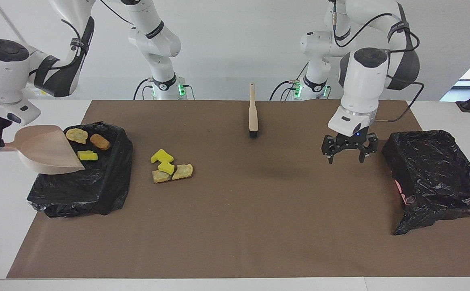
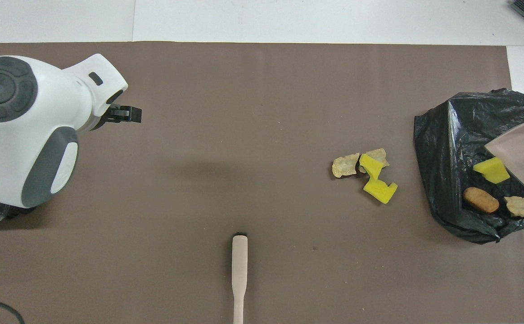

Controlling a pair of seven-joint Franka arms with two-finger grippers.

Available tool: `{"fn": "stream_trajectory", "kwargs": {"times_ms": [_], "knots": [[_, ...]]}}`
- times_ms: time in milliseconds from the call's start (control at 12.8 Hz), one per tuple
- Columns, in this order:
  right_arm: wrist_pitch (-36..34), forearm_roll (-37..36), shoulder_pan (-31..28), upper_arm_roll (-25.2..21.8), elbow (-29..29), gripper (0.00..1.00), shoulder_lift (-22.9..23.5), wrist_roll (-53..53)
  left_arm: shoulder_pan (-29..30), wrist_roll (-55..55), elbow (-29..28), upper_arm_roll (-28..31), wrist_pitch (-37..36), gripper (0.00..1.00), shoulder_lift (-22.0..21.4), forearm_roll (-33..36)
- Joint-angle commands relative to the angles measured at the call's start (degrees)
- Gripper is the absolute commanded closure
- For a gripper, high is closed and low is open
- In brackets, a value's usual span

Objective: Sweep and dump trash in bin
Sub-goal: 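Tip the dustpan with the right gripper to dump trash into the bag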

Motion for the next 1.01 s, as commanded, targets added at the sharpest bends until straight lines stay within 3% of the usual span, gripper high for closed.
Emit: {"fn": "stream_trajectory", "kwargs": {"times_ms": [0,234,389,701,935], "knots": [[0.0,-1.7,-0.3,0.0,-0.3,1.00,-2.9,-0.1,1.6,2.0,2.0,-0.2,-7.6,0.00,-4.8,-3.1],[-4.5,-0.9,-0.1,0.7,-0.3,1.00,-7.0,1.5,4.3,6.6,7.1,0.1,-21.0,0.00,-8.3,-7.9],[-11.5,0.4,-0.1,2.1,-0.1,1.00,-8.9,8.1,4.1,11.8,8.9,3.9,-26.4,0.00,-9.8,-10.1],[-24.7,9.2,-0.1,6.2,-0.5,1.00,-11.1,24.1,1.7,12.9,10.8,8.8,-30.6,0.00,-10.6,-13.2],[-33.1,10.4,-0.1,13.3,-0.5,1.00,-11.4,43.0,2.5,15.4,12.5,8.7,-33.6,0.00,-9.8,-13.1]]}}
